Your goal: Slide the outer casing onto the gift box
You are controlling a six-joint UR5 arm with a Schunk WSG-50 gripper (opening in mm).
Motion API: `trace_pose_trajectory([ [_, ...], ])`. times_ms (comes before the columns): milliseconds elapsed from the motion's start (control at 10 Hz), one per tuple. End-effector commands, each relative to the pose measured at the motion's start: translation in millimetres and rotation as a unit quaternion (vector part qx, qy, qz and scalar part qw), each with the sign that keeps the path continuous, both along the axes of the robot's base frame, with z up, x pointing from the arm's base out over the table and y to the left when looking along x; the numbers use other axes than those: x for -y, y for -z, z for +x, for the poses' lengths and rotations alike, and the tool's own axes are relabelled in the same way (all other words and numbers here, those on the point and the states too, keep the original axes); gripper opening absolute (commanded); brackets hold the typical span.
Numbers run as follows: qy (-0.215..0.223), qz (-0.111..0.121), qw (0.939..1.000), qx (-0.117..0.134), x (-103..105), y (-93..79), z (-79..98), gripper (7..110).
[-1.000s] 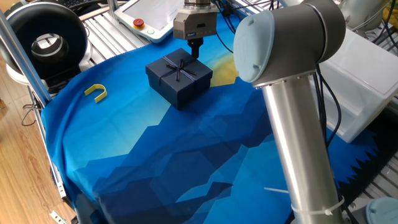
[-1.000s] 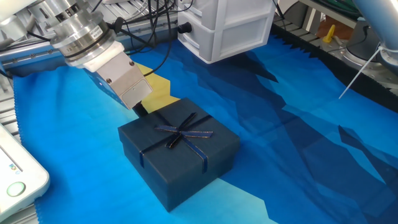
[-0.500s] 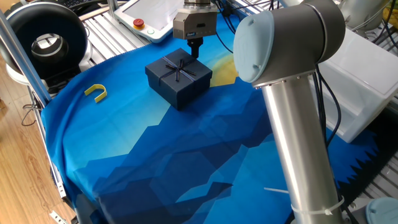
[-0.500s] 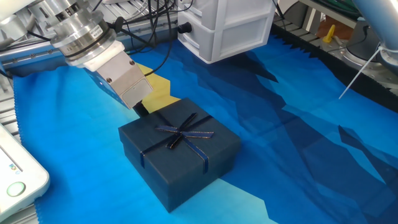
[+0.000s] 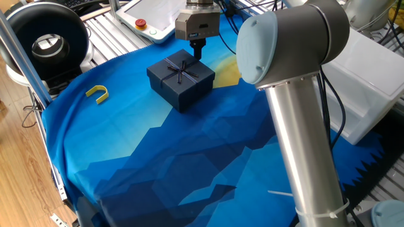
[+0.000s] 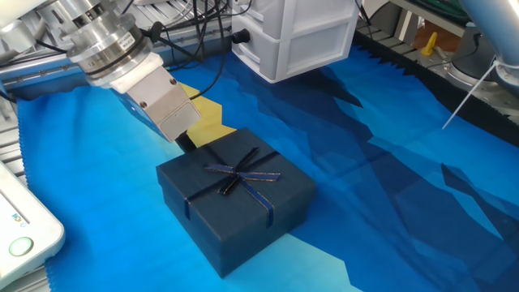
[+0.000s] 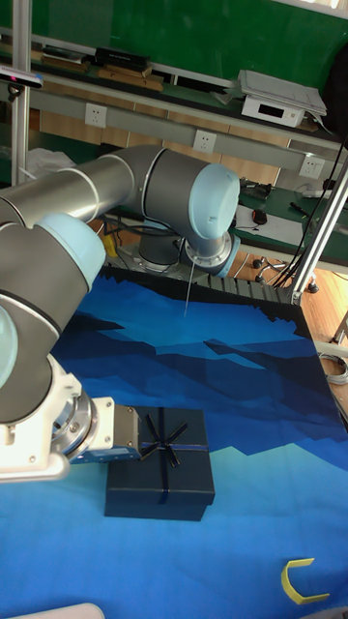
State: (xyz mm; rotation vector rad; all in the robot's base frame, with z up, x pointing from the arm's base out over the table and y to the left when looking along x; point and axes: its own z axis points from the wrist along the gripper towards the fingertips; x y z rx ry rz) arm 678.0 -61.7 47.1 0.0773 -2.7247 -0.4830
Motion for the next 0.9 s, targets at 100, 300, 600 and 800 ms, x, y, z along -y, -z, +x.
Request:
trace_pose_trajectory([
  [100, 0.004, 0.002, 1.0000, -0.002, -5, -0.8, -0.4, 7],
  [300, 0.002, -0.002, 1.0000, -0.001, -3, -0.4, -0.4, 7],
  [600, -0.018, -0.006, 0.9998, 0.009, 6, 4.1, 2.8, 7],
  [800, -0.034, -0.034, 0.9987, 0.013, 22, 9.8, 3.9, 7],
])
